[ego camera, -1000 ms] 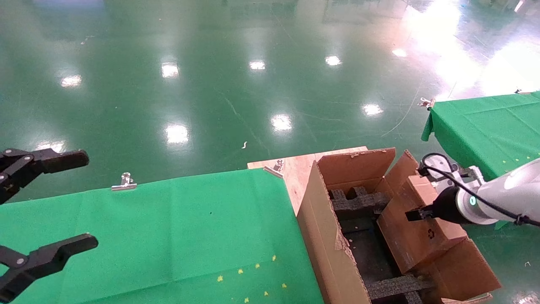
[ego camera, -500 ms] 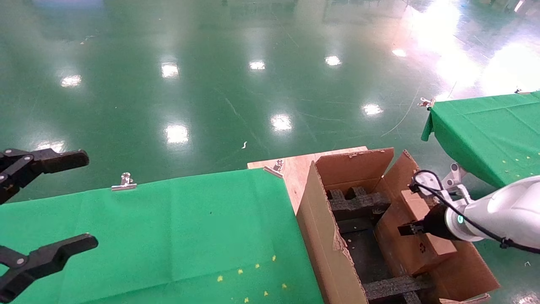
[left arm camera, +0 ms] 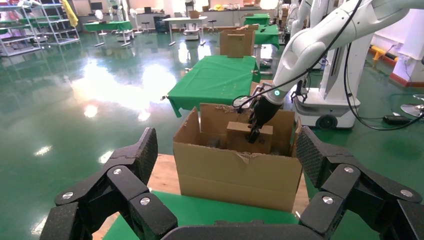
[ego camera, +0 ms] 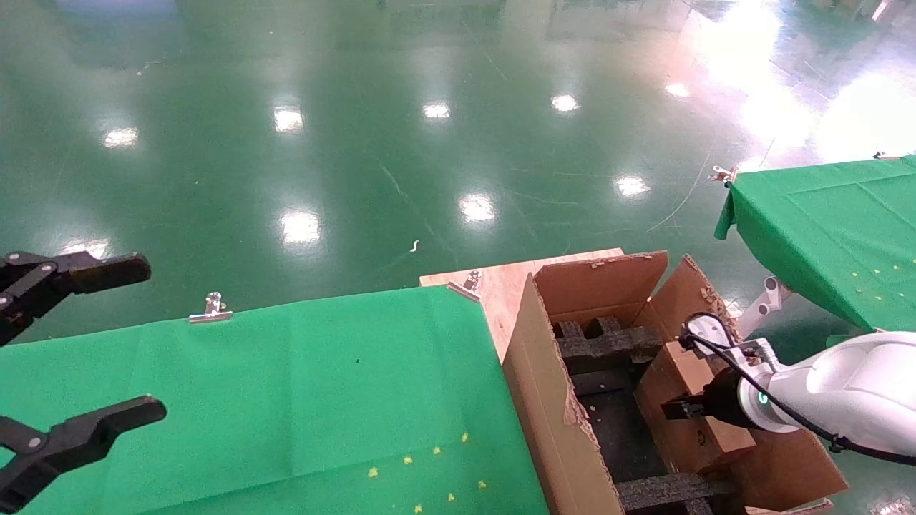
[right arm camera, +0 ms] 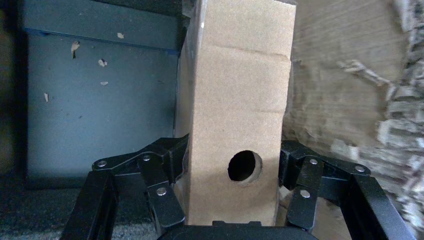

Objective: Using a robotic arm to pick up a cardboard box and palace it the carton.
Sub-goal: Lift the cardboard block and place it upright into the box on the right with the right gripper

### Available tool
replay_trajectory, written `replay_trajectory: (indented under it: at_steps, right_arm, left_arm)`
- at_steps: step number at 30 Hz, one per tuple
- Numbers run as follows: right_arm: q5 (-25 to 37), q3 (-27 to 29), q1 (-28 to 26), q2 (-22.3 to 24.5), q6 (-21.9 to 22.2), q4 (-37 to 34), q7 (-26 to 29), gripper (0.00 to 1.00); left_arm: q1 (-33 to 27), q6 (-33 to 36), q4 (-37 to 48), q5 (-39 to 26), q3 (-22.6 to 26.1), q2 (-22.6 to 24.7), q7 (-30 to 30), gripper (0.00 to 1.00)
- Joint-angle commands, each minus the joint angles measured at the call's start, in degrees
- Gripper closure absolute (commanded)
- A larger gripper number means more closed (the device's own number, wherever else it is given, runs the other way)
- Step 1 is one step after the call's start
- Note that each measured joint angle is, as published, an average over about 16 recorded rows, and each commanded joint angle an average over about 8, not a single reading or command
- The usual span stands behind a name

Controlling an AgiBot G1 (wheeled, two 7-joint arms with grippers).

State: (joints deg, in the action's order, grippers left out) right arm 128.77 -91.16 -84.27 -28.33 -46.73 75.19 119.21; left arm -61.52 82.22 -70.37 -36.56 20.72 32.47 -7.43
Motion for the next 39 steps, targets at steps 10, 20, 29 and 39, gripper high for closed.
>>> replay_trajectory:
  at_steps: [10, 20, 29, 39]
  right_arm:
    - [-1.11, -0.98, 2.82, -2.8, 4.31, -6.63, -2.07, 1.0]
    - [-4.8, -1.33, 3.43, -4.33, 6.5, -11.33, -6.32, 0.73]
    - [-6.36, -1.37, 3.65, -4.7, 6.91, -12.17, -7.46, 0.0]
    - [-6.01, -1.17, 3.18, -4.42, 6.95, -11.91, -7.3, 0.0]
  left_arm:
    - [0.0, 0.0, 0.0, 0.0, 0.0, 0.0, 0.0, 0.0]
    - [0.0, 0.0, 0.0, 0.0, 0.0, 0.0, 0.0, 0.0]
    - [0.01, -0.01, 0.02, 0.01, -0.01, 0.0, 0.0, 0.0]
    - [0.01, -0.01, 0.02, 0.01, -0.01, 0.0, 0.0, 0.0]
